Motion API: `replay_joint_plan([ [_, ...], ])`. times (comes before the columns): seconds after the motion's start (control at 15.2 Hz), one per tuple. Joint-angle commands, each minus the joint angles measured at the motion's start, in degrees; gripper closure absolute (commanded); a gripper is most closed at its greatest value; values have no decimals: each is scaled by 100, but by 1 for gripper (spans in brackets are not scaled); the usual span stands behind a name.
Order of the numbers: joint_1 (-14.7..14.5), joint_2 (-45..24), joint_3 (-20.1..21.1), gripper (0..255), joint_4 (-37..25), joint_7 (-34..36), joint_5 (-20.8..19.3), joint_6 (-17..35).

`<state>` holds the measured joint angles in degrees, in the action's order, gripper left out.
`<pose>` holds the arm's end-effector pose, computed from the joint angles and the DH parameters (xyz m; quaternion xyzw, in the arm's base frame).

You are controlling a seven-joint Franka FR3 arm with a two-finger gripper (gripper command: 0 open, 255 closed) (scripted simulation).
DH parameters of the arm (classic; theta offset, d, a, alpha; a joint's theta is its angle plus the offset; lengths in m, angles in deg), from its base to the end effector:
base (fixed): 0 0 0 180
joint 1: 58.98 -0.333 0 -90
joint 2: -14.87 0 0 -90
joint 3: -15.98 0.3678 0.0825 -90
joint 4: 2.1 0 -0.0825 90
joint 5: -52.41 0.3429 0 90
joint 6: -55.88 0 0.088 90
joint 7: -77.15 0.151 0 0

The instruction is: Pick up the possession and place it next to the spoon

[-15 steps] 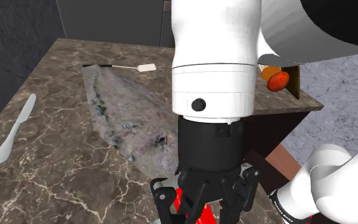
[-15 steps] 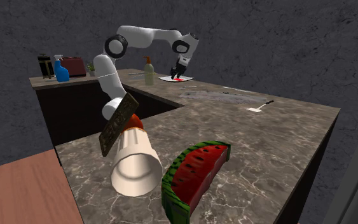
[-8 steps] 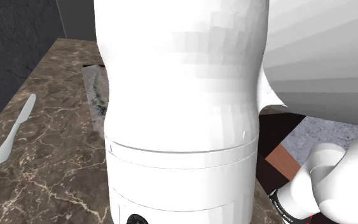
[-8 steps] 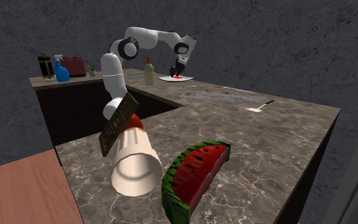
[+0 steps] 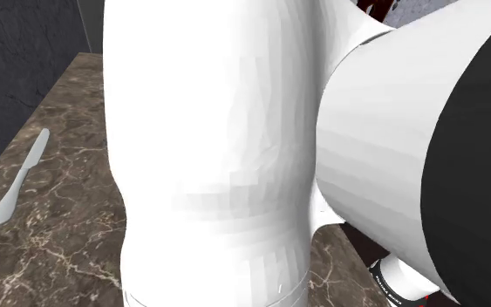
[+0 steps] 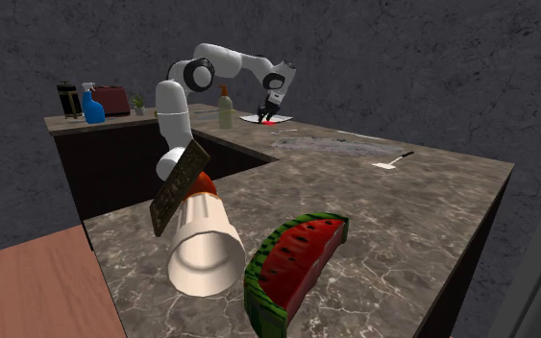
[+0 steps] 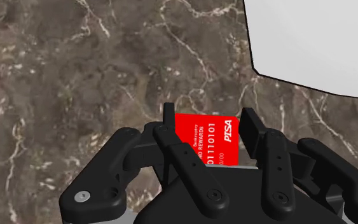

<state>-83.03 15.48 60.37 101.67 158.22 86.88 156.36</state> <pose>0.1190 0.5101 0.5695 -0.9433 0.1660 0.2825 0.0526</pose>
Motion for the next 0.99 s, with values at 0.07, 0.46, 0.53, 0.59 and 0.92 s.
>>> replay_joint_plan([
  [0.07,-15,-44,16,255,193,-98,-4,208],
  [0.46,-35,-96,37,255,447,-226,4,476],
  [0.53,-35,-96,37,255,447,-226,4,476],
  [0.59,-35,-96,37,255,446,-226,4,476],
  [0.92,-35,-96,36,0,446,-226,4,475],
])
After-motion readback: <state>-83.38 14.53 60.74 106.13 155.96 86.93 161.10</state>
